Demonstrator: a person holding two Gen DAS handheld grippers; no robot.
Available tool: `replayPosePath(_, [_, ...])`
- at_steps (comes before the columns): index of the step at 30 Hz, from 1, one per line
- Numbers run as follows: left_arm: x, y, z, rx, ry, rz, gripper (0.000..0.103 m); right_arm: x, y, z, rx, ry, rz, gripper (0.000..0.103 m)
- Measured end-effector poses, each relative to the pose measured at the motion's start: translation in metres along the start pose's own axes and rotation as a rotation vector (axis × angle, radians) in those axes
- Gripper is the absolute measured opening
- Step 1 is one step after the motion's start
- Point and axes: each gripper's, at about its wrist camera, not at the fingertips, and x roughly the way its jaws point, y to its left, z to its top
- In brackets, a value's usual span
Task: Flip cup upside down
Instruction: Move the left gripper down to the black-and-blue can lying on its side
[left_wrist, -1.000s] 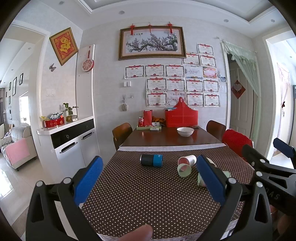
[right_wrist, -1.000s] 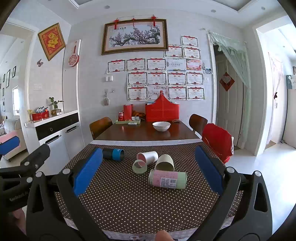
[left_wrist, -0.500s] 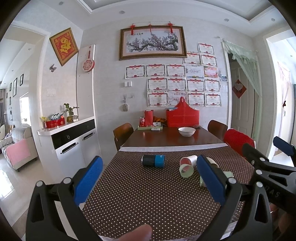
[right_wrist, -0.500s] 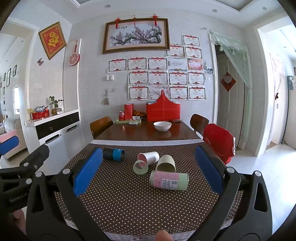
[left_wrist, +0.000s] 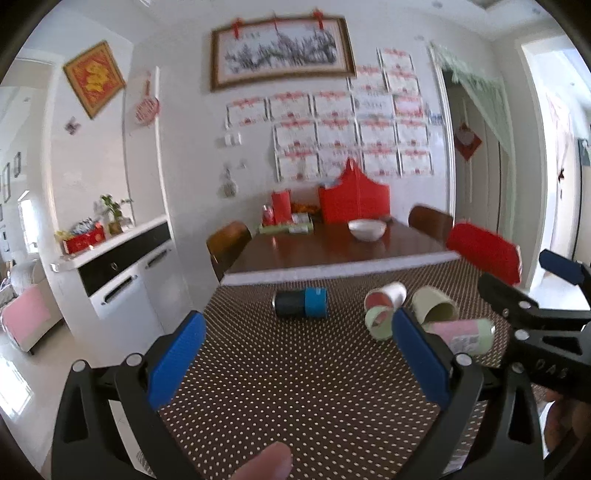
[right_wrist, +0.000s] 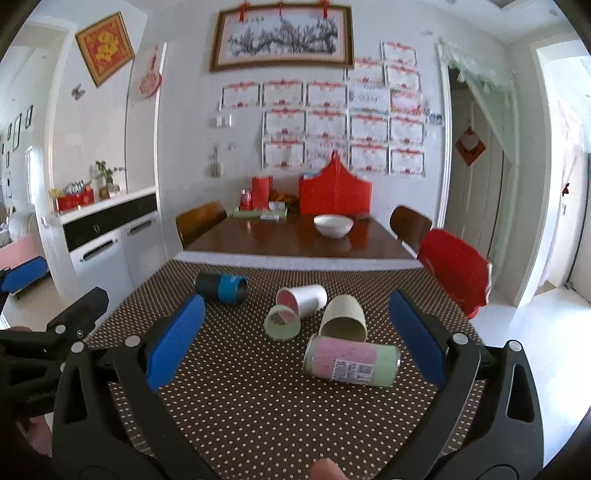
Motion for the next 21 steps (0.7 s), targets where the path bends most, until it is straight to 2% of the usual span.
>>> replayPosePath(5, [0.072, 0.008, 0.006, 0.055, 0.088, -0.002, 0.099, 0.064, -0.005, -0.003, 0.004, 0.103, 0.006, 0.097])
replayPosePath(9, [0.140, 0.016, 0.014, 0.106, 0.149, -0.035, 0.099, 0.116, -0.006, -0.003, 0.003, 0.167, 0.023, 0.097])
replayPosePath(13, [0.205, 0.026, 0.022, 0.165, 0.182, -0.038, 0.099, 0.157, -0.005, 0.002, 0.008, 0.216, 0.043, 0.097])
replayPosePath(15, [0.239, 0.030, 0.025, 0.210, 0.205, -0.075, 0.099, 0.177, -0.006, 0.003, 0.002, 0.238, 0.044, 0.097])
replayPosePath(16, [0.259, 0.032, 0.026, 0.242, 0.224, -0.117, 0.099, 0.188, -0.007, 0.003, 0.002, 0.251, 0.043, 0.097])
replayPosePath(19, [0.312, 0.025, 0.020, 0.396, 0.297, -0.240, 0.099, 0.204, -0.015, 0.002, 0.027, 0.276, 0.030, 0.097])
replayPosePath(21, [0.333, 0.016, 0.013, 0.505, 0.320, -0.283, 0.099, 0.212, -0.017, 0.001, 0.040, 0.285, 0.023, 0.097])
